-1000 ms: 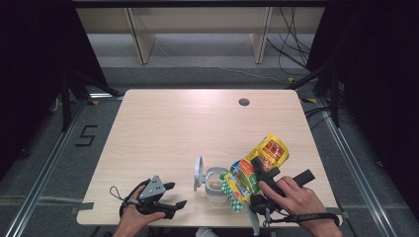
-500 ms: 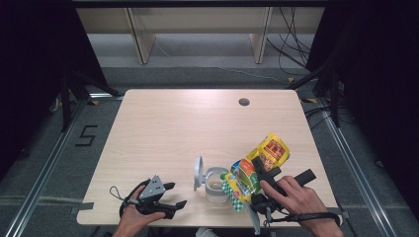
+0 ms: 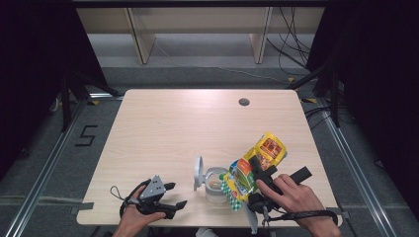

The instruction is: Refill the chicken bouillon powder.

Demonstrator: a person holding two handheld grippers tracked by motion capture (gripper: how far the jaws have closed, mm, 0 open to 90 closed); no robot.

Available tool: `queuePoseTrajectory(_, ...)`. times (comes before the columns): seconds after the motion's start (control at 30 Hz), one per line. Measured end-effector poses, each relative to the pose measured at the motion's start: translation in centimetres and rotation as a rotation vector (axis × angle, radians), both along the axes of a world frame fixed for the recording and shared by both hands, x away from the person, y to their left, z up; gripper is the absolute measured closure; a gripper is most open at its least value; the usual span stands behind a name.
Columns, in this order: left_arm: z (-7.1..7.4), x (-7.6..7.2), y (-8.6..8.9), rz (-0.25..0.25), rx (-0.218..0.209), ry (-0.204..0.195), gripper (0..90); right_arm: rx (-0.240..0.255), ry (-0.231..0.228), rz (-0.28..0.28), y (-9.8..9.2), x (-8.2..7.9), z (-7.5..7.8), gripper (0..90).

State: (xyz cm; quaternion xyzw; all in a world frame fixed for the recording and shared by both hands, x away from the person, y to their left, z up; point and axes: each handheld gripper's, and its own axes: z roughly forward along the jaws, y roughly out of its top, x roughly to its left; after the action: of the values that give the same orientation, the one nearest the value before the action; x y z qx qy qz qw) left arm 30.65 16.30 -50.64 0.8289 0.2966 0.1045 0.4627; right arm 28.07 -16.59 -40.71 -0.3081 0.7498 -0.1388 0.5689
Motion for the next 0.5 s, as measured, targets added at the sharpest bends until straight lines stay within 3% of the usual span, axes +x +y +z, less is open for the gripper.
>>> queuePoseTrajectory(0.03,0.0,-0.01,-0.01,0.0,-0.002,0.0,24.5,-0.029,-0.004,0.024,0.14,0.14,0.17,53.1)
queuePoseTrajectory(0.13,-0.03,-0.06,-0.12,0.005,-0.016,0.001,24.5,-0.008,-0.003,-0.003,0.25,-0.01,-0.02,53.1)
queuePoseTrajectory(0.17,-0.04,-0.06,-0.13,0.005,-0.016,0.001,24.6,-0.066,-0.032,0.029,0.42,0.08,0.28,53.1)
queuePoseTrajectory(0.2,0.01,0.06,0.09,-0.005,0.017,-0.01,24.6,-0.071,-0.031,0.028,0.46,0.06,0.33,53.1)
queuePoseTrajectory(0.27,0.0,0.01,-0.01,-0.003,0.004,-0.007,24.7,-0.085,-0.023,0.032,0.58,0.16,0.49,53.1)
queuePoseTrajectory(0.5,0.07,0.01,0.04,0.001,0.018,-0.007,25.1,-0.083,-0.023,0.034,0.76,0.17,0.73,53.3)
